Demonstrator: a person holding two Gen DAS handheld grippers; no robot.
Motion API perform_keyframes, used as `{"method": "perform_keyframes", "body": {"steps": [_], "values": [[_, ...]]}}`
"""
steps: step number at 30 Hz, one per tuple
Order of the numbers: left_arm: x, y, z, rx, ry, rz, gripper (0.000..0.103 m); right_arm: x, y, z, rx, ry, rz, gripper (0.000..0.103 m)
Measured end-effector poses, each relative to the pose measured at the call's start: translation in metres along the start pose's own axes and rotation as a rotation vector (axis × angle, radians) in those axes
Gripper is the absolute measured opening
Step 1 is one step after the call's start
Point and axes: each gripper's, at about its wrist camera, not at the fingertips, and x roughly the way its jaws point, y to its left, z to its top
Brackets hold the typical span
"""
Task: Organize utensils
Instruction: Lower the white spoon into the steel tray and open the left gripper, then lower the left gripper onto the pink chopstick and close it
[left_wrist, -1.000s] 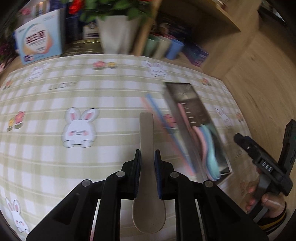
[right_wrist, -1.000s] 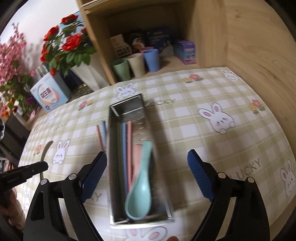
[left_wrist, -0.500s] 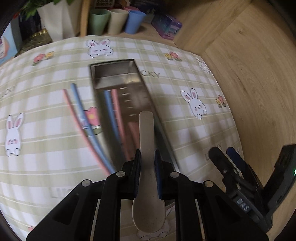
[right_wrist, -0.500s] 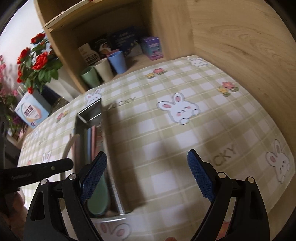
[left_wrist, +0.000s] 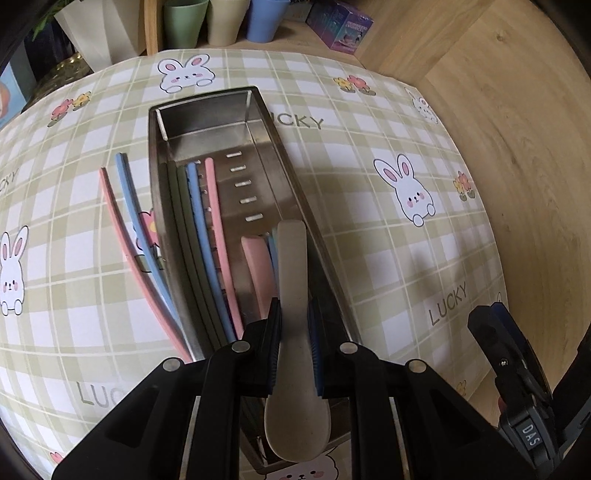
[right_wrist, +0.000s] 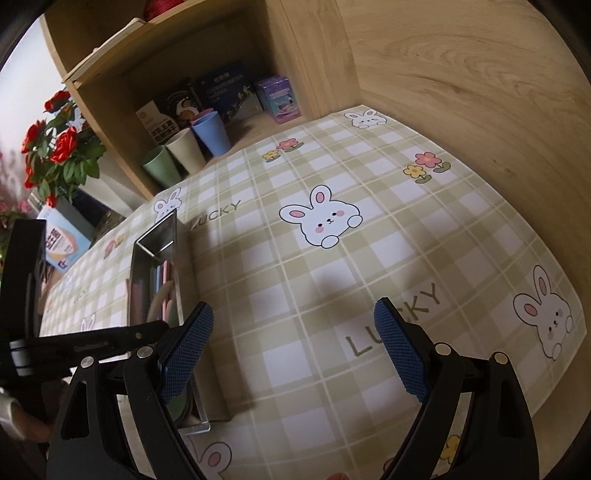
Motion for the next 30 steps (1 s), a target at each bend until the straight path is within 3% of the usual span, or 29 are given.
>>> {"method": "perform_keyframes", "body": {"steps": [10, 14, 17, 21, 30], "values": [[-0.007, -0.002, -0.001, 0.038, -0.018, -0.040, 0.018, -0.004, 0.007, -0.001, -0.005, 0.008, 0.017, 0.086], [-0.031, 0.013, 0.001, 0.051, -0.078, -0.084, 0.020, -0.008, 0.013, -0.002, -0.021, 0.005, 0.016, 0.086], [-0.061, 0.040, 0.004, 0.042, -0.186, -0.130, 0.020, -0.008, 0.017, -0.004, -0.018, 0.009, 0.006, 0.086], [-0.080, 0.081, 0.007, -0.001, -0.252, -0.101, 0.020, -0.002, 0.018, -0.005, 0.023, 0.015, -0.014, 0.086], [-0.035, 0.118, 0.001, -0.048, -0.144, -0.031, 0.020, 0.008, 0.035, -0.010, -0.001, 0.033, -0.002, 0.086]]}}
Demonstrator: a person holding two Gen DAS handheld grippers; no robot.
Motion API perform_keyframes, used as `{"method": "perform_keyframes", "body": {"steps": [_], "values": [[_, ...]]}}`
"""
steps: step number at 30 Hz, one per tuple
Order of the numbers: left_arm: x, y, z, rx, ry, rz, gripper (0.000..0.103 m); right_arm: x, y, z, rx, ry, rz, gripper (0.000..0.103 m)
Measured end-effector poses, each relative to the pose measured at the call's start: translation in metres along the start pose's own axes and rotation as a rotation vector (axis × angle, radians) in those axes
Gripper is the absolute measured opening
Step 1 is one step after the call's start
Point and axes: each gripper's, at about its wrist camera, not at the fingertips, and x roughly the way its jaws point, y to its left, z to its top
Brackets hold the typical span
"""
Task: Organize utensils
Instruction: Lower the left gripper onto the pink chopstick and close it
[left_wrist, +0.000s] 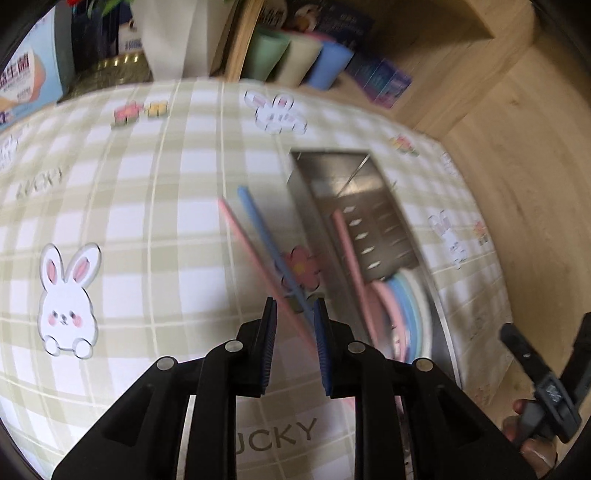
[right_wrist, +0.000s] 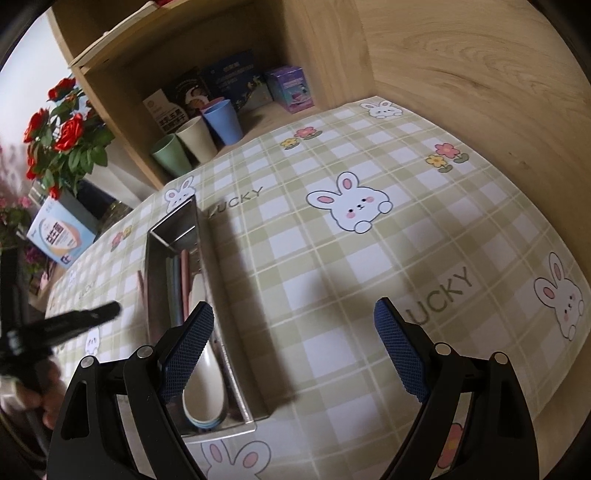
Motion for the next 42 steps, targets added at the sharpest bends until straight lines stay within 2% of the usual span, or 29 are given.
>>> {"method": "perform_keyframes", "body": {"steps": [10, 23, 37, 40, 42], "values": [[0.033, -0.003, -0.003, 0.033, 0.021, 0.083, 0.020, 0.007, -0.010, 0.000, 0.026, 0.014, -0.018, 0.086], [0.034, -0.015, -0.006, 0.162, 0.006, 0.146, 0.022, 0.011, -0.004, 0.001, 0.022, 0.019, -0.011, 0.086], [0.006, 0.028, -0.031, 0.135, 0.011, 0.211, 0.025, 0.006, 0.005, 0.001, 0.000, 0.012, 0.001, 0.086], [0.004, 0.028, -0.037, 0.140, -0.002, 0.226, 0.025, 0.003, 0.011, 0.001, -0.017, 0.009, 0.007, 0.086], [0.002, 0.027, -0.043, 0.157, -0.014, 0.250, 0.012, 0.000, 0.017, 0.001, -0.036, 0.003, 0.012, 0.086]]}}
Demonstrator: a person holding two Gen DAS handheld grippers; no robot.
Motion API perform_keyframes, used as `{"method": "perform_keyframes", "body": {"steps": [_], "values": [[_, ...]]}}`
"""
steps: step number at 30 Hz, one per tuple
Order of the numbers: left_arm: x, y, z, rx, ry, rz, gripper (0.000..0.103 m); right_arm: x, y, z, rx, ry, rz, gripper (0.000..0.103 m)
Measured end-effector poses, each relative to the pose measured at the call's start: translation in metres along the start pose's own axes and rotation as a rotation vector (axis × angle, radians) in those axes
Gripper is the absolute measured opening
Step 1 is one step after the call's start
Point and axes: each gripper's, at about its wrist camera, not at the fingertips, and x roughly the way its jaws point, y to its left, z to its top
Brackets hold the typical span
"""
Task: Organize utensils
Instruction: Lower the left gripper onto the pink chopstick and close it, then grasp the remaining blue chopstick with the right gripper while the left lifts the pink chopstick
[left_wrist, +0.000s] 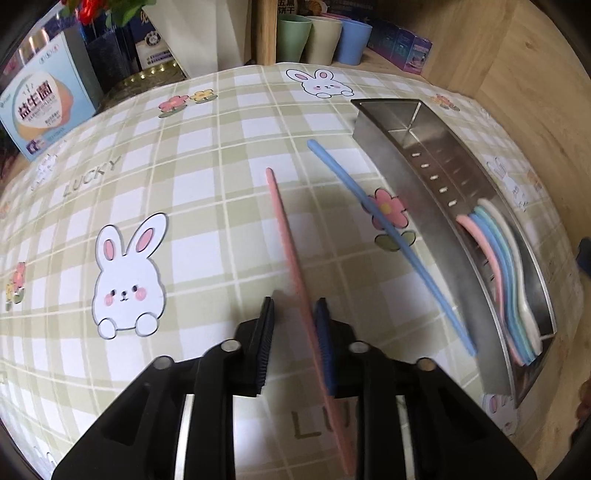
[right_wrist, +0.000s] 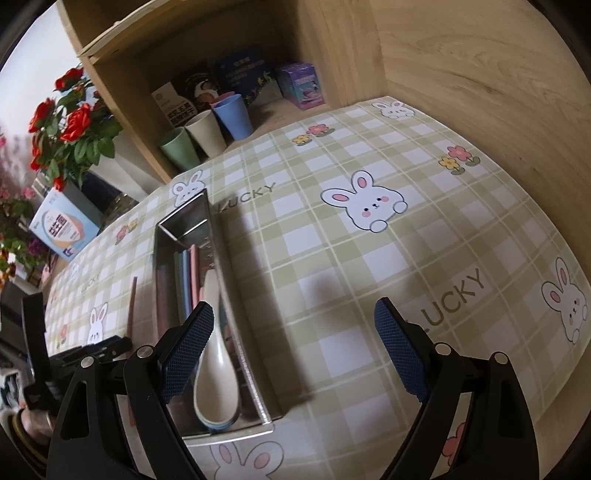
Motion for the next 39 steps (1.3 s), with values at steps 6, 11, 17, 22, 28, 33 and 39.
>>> {"method": "perform_keyframes", "body": {"steps": [6, 11, 17, 22, 28, 33, 39], "values": [[-0.007, 0.018, -0.013, -0.053, -0.010, -0.040, 0.006, -0.006, 0.018, -0.002, -0.054, 0.002, 0.040, 0.085], [-0.017, 0.040, -0.023, -0.087, -0.021, -0.041, 0.006, -0.006, 0.046, -0.006, -0.126, 0.025, 0.089, 0.078], [-0.040, 0.076, -0.040, -0.141, -0.097, -0.036, 0.006, 0.001, 0.085, -0.014, -0.221, 0.067, 0.127, 0.056], [-0.045, 0.107, -0.056, -0.214, -0.133, -0.031, 0.006, 0.017, 0.132, -0.024, -0.347, 0.120, 0.118, 0.029], [-0.041, 0.137, -0.070, -0.279, -0.134, -0.064, 0.006, 0.052, 0.184, -0.029, -0.443, 0.192, 0.104, 0.023], [-0.038, 0.149, -0.075, -0.281, -0.149, -0.083, 0.006, 0.091, 0.212, -0.020, -0.490, 0.232, -0.002, 0.023], [-0.037, 0.161, -0.076, -0.302, -0.157, -0.111, 0.006, 0.126, 0.226, -0.008, -0.490, 0.265, -0.127, 0.023]]}}
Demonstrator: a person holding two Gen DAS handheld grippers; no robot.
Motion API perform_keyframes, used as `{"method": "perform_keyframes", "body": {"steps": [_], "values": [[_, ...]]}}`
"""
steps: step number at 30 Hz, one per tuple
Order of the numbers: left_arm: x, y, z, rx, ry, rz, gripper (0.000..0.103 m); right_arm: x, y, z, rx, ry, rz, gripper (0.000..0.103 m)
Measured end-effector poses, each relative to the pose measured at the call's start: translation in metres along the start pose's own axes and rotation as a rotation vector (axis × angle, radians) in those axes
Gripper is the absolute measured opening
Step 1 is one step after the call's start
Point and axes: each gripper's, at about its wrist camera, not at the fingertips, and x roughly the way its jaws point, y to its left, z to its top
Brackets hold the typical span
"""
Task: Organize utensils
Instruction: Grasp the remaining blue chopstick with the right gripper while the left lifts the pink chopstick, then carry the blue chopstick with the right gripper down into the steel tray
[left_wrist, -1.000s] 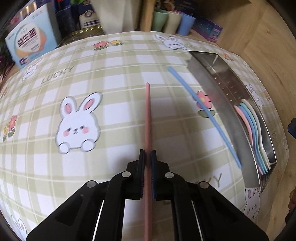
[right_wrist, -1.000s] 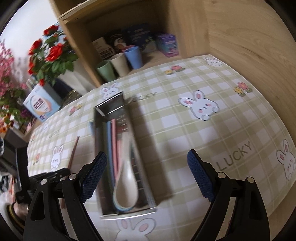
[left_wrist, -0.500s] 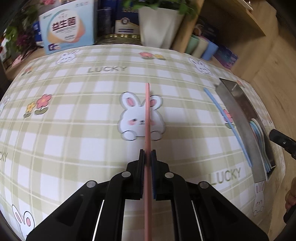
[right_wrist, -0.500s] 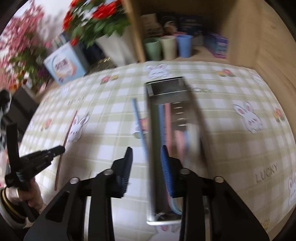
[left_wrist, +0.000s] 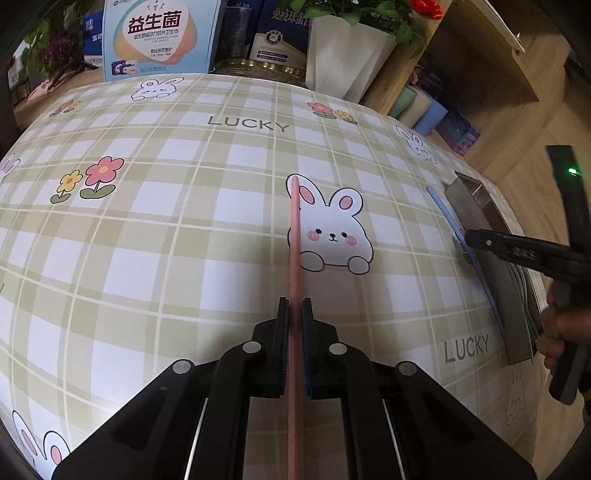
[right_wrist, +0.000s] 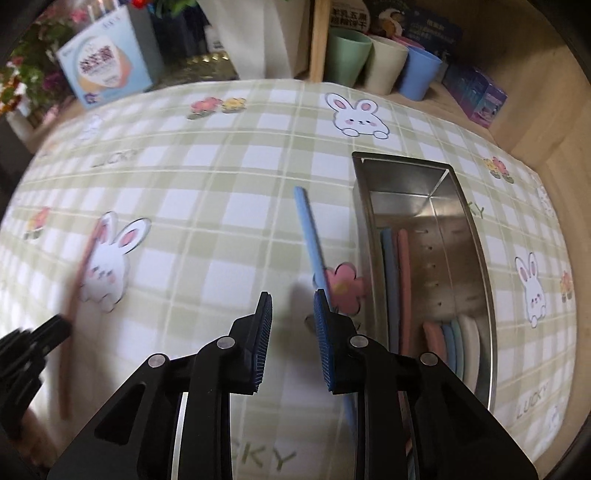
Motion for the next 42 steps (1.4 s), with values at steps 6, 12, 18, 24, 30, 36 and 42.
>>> {"method": "perform_keyframes", "body": {"steps": [6, 12, 18, 24, 30, 36, 42], "values": [[0.001, 0.009, 0.001, -0.040, -0.002, -0.051, 0.007, 0.014, 0.004, 0.011, 0.030, 0.034, -0.050, 0.023], [0.000, 0.010, 0.000, -0.043, -0.004, -0.062, 0.007, 0.025, -0.003, 0.013, 0.126, 0.057, -0.093, 0.023], [0.000, 0.012, -0.001, -0.048, -0.004, -0.075, 0.007, 0.022, -0.007, 0.005, 0.222, 0.070, -0.023, 0.019], [0.001, 0.017, 0.000, -0.058, 0.003, -0.108, 0.008, 0.011, 0.001, -0.022, 0.267, 0.075, 0.123, 0.011], [-0.001, 0.015, -0.004, -0.038, -0.009, -0.094, 0.008, 0.003, 0.010, -0.045, 0.179, 0.030, 0.145, 0.009], [-0.004, 0.012, -0.008, -0.023, -0.005, -0.080, 0.008, -0.005, 0.017, -0.064, 0.097, -0.014, 0.162, 0.009], [-0.006, 0.010, -0.011, 0.000, -0.005, -0.063, 0.008, -0.006, 0.014, -0.070, 0.069, -0.058, 0.181, 0.009]]}}
